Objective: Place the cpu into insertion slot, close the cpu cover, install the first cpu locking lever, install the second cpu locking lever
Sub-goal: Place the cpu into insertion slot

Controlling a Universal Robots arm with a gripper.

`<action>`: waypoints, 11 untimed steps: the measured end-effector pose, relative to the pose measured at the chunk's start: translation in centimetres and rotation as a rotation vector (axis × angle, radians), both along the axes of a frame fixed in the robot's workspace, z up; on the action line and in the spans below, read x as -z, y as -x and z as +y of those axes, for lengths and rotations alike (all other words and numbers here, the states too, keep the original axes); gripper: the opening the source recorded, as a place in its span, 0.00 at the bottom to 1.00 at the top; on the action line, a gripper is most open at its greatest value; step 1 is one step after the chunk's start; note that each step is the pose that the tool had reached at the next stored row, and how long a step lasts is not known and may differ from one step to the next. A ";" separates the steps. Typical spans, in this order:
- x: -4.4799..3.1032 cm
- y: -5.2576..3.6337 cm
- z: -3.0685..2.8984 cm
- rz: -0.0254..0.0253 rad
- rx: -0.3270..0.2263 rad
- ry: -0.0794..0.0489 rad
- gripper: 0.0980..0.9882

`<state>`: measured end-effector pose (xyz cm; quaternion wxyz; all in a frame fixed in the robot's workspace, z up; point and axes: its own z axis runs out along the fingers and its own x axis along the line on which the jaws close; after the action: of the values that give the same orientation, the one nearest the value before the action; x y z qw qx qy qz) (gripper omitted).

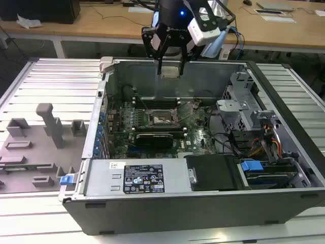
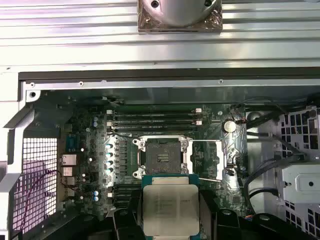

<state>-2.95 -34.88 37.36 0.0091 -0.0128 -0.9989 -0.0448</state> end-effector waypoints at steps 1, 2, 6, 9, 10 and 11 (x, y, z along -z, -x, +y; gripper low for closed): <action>0.00 0.00 0.00 0.0000 0.000 0.000 0.50; 0.00 0.00 0.00 0.0000 0.000 0.000 0.50; 0.00 0.00 0.00 0.0000 0.000 0.000 0.50; 0.23 0.00 0.00 0.0000 0.000 0.000 0.50; 0.34 0.00 0.00 -0.0001 0.000 0.000 0.50; 0.62 0.00 0.00 -0.0003 0.000 0.000 0.50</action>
<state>-2.95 -34.88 36.74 0.0090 -0.0128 -0.9989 -0.0449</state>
